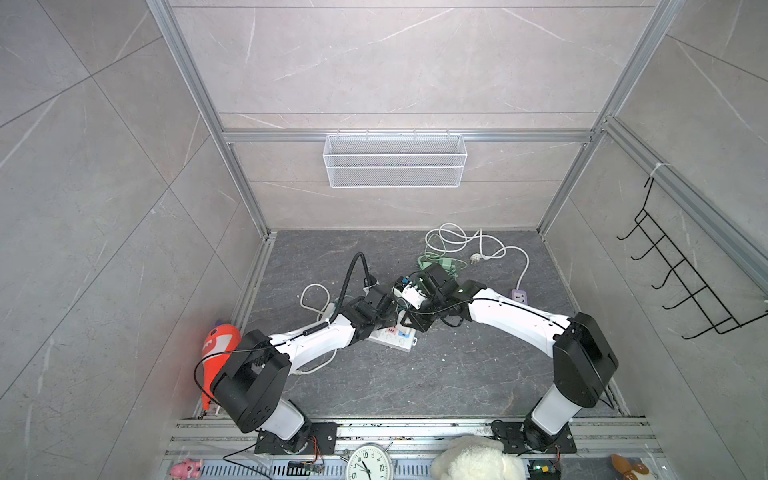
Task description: Insert the plug
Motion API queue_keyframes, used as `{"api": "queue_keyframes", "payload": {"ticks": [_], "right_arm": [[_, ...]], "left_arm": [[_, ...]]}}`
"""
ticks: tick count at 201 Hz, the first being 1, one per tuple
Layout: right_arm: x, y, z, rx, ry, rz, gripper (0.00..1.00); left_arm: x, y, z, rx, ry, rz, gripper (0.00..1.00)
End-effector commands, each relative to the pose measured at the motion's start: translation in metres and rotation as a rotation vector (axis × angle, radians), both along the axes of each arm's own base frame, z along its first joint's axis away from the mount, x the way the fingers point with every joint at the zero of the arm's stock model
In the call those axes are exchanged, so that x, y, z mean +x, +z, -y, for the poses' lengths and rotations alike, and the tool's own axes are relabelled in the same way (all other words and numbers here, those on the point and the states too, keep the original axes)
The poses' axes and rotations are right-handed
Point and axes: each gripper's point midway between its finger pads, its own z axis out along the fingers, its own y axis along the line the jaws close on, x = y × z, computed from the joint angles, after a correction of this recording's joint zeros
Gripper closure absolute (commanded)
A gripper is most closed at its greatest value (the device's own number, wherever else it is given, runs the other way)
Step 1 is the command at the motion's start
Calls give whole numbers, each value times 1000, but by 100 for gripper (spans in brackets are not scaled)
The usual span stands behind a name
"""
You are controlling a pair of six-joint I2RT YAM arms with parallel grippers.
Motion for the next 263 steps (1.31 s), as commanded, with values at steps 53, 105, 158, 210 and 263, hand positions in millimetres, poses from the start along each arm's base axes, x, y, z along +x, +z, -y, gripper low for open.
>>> {"api": "queue_keyframes", "payload": {"ticks": [53,105,158,210,263], "right_arm": [[14,0,-29,26,96,110,100],[17,-4,-38,30,163,171,100],[12,-8,-43,5,217,216,100],[8,-11,-50,1,239,202,100],[-5,-12,-47,3,237,178,100]], "left_arm": [[3,16,-21,-26,70,17,96],[0,11,-24,-20,78,0,96],[-1,15,-24,-31,79,0,94],[-4,12,-26,-41,83,-1,93],[-9,20,-23,-78,43,34,81]]}}
